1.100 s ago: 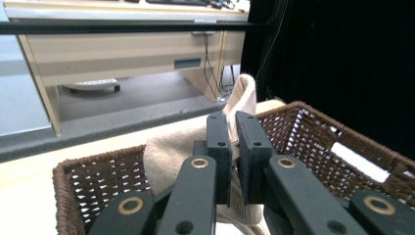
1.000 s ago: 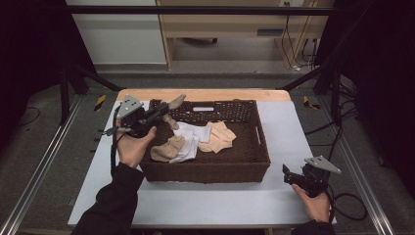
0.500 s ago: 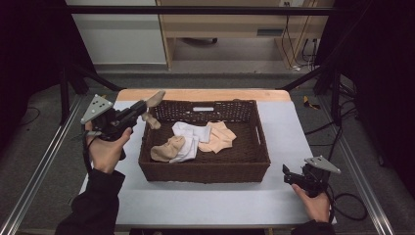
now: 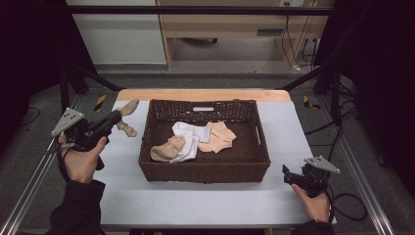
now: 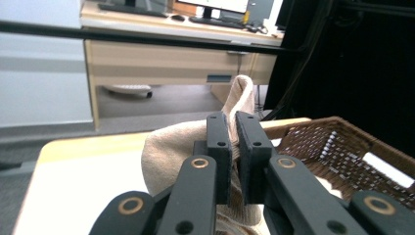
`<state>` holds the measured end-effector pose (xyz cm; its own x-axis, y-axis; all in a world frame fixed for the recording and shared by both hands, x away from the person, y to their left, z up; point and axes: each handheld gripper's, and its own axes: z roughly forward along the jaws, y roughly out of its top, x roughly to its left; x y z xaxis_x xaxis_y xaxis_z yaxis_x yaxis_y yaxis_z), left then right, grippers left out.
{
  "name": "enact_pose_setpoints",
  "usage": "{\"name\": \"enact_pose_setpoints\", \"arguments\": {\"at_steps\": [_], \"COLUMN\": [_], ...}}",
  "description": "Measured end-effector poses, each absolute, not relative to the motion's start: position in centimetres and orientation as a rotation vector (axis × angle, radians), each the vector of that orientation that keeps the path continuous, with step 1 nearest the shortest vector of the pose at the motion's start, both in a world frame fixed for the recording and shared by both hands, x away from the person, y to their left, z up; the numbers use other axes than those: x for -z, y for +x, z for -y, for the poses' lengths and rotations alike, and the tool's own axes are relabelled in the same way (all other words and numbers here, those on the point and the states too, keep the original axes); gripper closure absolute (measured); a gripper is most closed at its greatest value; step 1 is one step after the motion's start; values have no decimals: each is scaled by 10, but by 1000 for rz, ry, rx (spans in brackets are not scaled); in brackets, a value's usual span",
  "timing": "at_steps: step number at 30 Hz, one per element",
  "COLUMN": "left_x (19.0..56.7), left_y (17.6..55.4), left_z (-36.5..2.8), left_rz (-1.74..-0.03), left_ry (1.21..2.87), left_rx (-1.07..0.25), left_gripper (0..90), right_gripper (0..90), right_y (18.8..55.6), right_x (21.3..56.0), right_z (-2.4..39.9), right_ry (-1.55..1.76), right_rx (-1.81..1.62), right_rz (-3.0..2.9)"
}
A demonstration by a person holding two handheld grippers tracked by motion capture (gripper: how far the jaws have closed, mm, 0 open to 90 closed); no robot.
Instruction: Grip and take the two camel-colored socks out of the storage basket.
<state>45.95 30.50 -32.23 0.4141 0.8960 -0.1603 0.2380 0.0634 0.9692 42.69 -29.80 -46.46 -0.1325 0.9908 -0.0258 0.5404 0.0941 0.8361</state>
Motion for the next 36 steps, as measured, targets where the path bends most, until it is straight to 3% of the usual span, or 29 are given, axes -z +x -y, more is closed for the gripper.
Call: {"name": "enact_pose_setpoints", "arguments": {"at_steps": [11, 31, 36], "left_x": [369, 436, 450], "left_y": [457, 460, 463], "left_z": [-333, -338, -333], "left_rz": [-1202, -1367, -1378], "left_ry": [1516, 1732, 1801], "left_rx": [-676, -619, -584], "left_gripper": [846, 841, 780], "right_gripper": [60, 60, 60], "right_y": [427, 425, 424], "right_x": [465, 464, 464], "right_z": [298, 297, 297], "right_ry": [1505, 1503, 1503], "right_rx": [-914, -926, -920], "right_rz": [-1750, -1753, -1759]}}
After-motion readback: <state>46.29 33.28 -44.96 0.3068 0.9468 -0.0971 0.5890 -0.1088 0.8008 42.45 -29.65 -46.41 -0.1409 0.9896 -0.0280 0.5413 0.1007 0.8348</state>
